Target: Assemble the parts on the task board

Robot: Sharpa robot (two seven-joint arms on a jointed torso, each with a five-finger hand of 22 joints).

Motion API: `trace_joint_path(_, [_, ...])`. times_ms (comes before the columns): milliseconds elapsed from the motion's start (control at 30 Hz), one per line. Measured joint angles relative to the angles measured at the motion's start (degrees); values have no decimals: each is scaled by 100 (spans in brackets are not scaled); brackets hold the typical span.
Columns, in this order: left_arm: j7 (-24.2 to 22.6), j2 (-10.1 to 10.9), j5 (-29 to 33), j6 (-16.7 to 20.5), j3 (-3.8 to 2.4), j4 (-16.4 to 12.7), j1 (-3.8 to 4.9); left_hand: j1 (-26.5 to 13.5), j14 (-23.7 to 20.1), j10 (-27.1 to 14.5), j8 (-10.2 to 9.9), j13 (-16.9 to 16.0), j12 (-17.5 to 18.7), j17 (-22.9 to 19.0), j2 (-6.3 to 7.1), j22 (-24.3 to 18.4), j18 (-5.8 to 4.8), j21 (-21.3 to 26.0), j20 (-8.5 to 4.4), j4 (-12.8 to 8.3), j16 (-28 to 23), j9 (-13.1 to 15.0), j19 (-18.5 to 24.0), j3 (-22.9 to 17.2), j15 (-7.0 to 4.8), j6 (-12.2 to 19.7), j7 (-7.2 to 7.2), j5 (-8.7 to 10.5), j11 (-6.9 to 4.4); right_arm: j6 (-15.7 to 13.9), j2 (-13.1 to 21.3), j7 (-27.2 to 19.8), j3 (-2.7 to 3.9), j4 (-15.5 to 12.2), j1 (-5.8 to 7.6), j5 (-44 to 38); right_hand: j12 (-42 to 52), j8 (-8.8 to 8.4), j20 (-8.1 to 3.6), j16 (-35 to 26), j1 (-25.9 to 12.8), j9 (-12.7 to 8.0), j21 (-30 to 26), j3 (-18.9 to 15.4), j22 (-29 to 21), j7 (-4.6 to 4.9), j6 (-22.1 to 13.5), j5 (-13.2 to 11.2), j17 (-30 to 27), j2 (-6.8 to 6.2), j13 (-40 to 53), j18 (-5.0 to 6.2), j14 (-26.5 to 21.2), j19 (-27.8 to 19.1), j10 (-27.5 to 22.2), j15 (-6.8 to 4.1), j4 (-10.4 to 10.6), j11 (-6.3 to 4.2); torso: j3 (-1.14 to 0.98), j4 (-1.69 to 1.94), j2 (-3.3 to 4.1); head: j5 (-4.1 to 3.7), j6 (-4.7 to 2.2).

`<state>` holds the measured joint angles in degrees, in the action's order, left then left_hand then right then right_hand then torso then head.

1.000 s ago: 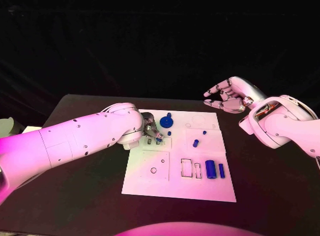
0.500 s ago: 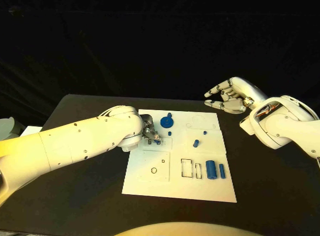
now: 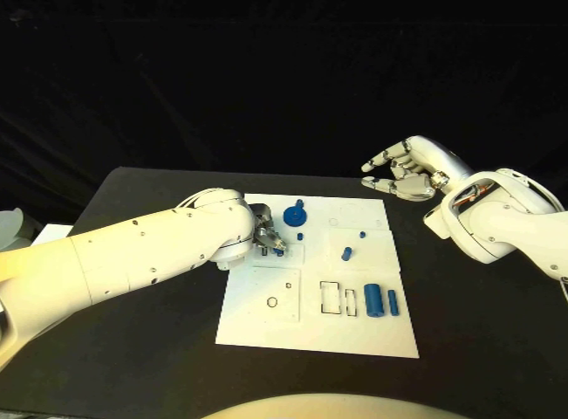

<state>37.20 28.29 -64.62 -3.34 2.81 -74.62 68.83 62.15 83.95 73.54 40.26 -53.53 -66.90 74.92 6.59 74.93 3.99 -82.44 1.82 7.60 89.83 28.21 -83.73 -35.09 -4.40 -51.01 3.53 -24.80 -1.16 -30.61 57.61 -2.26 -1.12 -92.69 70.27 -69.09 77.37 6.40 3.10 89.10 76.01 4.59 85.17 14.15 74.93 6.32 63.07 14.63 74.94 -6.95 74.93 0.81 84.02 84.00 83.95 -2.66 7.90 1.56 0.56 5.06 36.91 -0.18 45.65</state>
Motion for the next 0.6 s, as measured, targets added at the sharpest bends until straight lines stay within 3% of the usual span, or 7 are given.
trace_joint_path(600, [-10, 10, 29, -173, -1, 2, -15, -109, 0, 56, 89, -22, -48, -1, 3, -1, 0, -27, -21, -68, 0, 22, -21, 31, 0, 24, -17, 7, -16, 23, -2, 9, 0, 10, -10, 0, 0, 0, 0, 0, 0, 0, 0, 0, -1, 0, 0, 0, -1, 0, 0, 0, 0, 0, 0, 0, 0, 0, -2, 3, -5, 22, 42])
